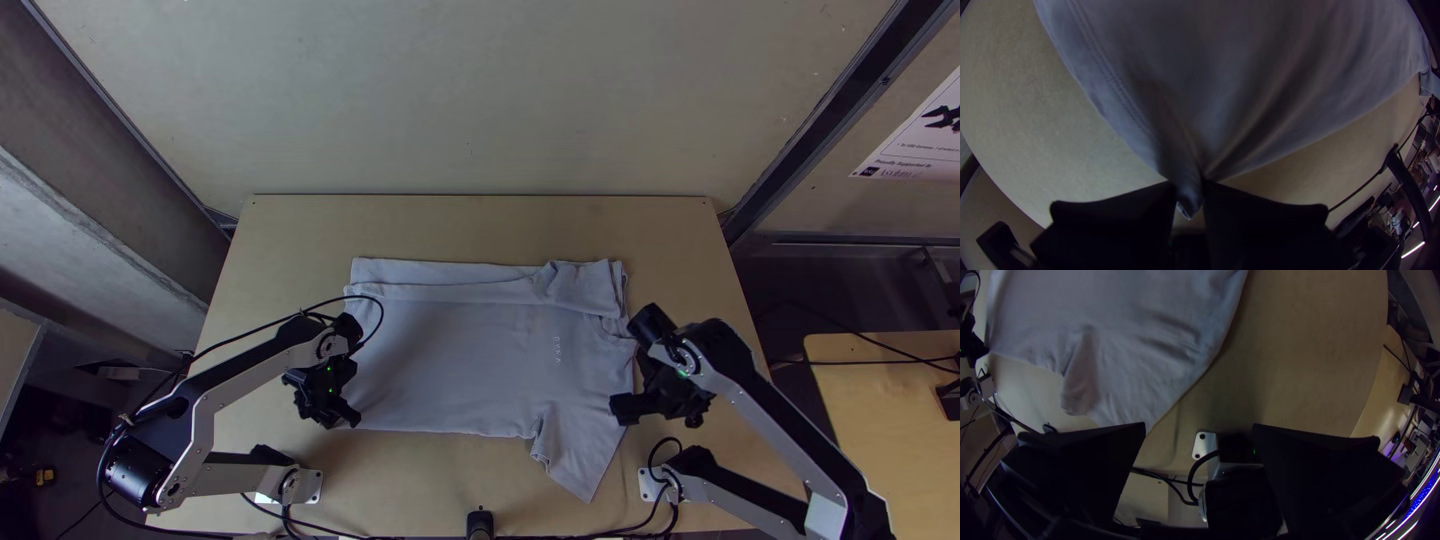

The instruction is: Fold the t-shirt

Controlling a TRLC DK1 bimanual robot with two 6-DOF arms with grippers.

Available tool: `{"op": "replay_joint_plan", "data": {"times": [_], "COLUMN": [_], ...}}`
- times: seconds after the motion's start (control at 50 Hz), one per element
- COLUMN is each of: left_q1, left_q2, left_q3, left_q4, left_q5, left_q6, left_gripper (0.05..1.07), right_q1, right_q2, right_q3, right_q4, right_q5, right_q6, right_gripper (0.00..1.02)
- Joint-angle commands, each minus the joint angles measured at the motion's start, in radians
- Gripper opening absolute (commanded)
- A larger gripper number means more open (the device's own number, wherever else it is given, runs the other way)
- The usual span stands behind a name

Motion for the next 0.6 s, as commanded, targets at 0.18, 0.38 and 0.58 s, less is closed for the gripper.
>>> {"op": "replay_joint_plan", "data": {"times": [0.18, 0.38, 0.58], "left_q1": [-0.003, -0.004, -0.006], "left_q2": [0.002, -0.007, -0.032], "left_q3": [0.038, 0.041, 0.048], "left_q4": [0.031, 0.028, 0.031], "left_q5": [-0.007, -0.007, 0.0], "left_q6": [-0.054, -0.061, -0.061], "left_gripper": [0.08, 0.08, 0.08], "right_q1": [0.028, 0.039, 0.071], "right_q2": [0.066, 0.152, 0.215], "right_q3": [-0.12, -0.16, -0.193], "right_q4": [0.038, 0.085, 0.142], "right_q5": [-0.079, -0.142, -0.159], "right_q6": [0.049, 0.046, 0.06], "right_gripper": [0.98, 0.97, 0.95]}}
